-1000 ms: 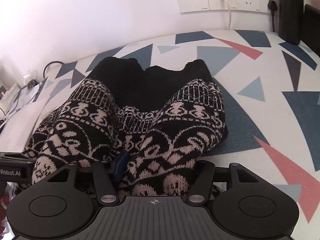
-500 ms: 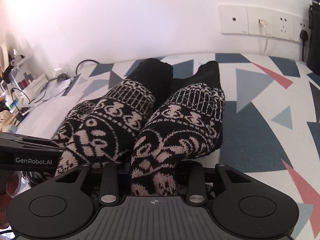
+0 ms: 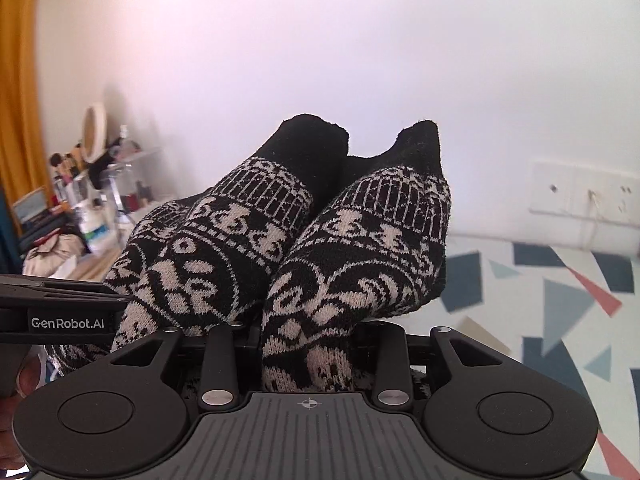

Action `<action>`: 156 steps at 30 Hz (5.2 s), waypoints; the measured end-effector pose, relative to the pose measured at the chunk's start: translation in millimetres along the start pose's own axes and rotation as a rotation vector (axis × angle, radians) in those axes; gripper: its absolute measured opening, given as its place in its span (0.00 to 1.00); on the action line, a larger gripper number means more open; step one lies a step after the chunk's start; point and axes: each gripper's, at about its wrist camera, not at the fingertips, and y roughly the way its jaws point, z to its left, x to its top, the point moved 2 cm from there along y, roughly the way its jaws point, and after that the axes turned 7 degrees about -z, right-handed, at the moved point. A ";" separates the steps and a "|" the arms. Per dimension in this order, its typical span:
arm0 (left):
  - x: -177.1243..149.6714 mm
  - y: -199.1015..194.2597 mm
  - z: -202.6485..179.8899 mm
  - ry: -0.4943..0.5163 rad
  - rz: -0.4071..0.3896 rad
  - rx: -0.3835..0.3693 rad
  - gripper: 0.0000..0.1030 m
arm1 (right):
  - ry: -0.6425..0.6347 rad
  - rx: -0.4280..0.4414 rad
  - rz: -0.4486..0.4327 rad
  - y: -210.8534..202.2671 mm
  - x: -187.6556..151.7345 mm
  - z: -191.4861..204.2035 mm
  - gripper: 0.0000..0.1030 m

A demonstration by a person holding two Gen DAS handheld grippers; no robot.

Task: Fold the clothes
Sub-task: 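Lift the folded sweater with both grippers and carry it toward the beige chair, then lower the held sweater onto the clothes stack on the beige chair with both grippers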

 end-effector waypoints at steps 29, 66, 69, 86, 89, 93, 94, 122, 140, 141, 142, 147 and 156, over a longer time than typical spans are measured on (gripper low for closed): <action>-65.6 -242.5 146.2 -0.382 -0.175 0.605 0.27 | -0.286 0.680 0.164 15.4 -10.4 295.9 0.30; -130.3 -680.2 687.3 -0.633 -0.215 1.043 0.27 | -0.462 1.155 0.367 137.3 -138.9 1010.9 0.30; -117.3 -702.6 738.6 -0.622 -0.224 1.084 0.27 | -0.476 1.204 0.357 166.3 -133.0 1071.4 0.30; -178.3 -899.7 965.7 -0.704 -0.271 1.106 0.27 | -0.596 1.245 0.368 190.4 -202.2 1389.4 0.30; -187.8 -946.6 1002.7 -0.704 -0.243 1.081 0.27 | -0.594 1.220 0.380 178.1 -222.5 1461.9 0.30; -201.9 -994.0 1050.8 -0.705 -0.211 1.057 0.27 | -0.561 1.185 0.386 171.7 -249.0 1534.6 0.30; -205.9 -1002.3 1063.2 -0.715 -0.205 1.051 0.27 | -0.554 1.172 0.391 172.3 -254.9 1550.1 0.30; -258.6 -1228.3 1397.4 -1.031 -0.369 1.425 0.27 | -0.771 1.547 0.527 286.1 -340.2 2045.8 0.30; -392.9 -1506.0 1458.7 -1.327 -0.575 1.874 0.27 | -1.060 1.989 0.560 67.9 -499.3 2380.2 0.30; -401.1 -1515.3 1461.3 -1.351 -0.581 1.886 0.27 | -1.072 2.004 0.566 58.0 -509.3 2392.2 0.30; -409.0 -1522.3 1464.3 -1.370 -0.585 1.900 0.27 | -1.088 2.020 0.569 49.0 -518.7 2402.3 0.30; -448.3 -1549.4 1477.5 -1.494 -0.608 1.954 0.27 | -1.201 2.102 0.607 16.2 -563.4 2443.8 0.30; -511.4 -1570.9 1505.4 -1.702 -0.571 2.055 0.28 | -1.429 2.232 0.659 -17.4 -648.5 2486.3 0.30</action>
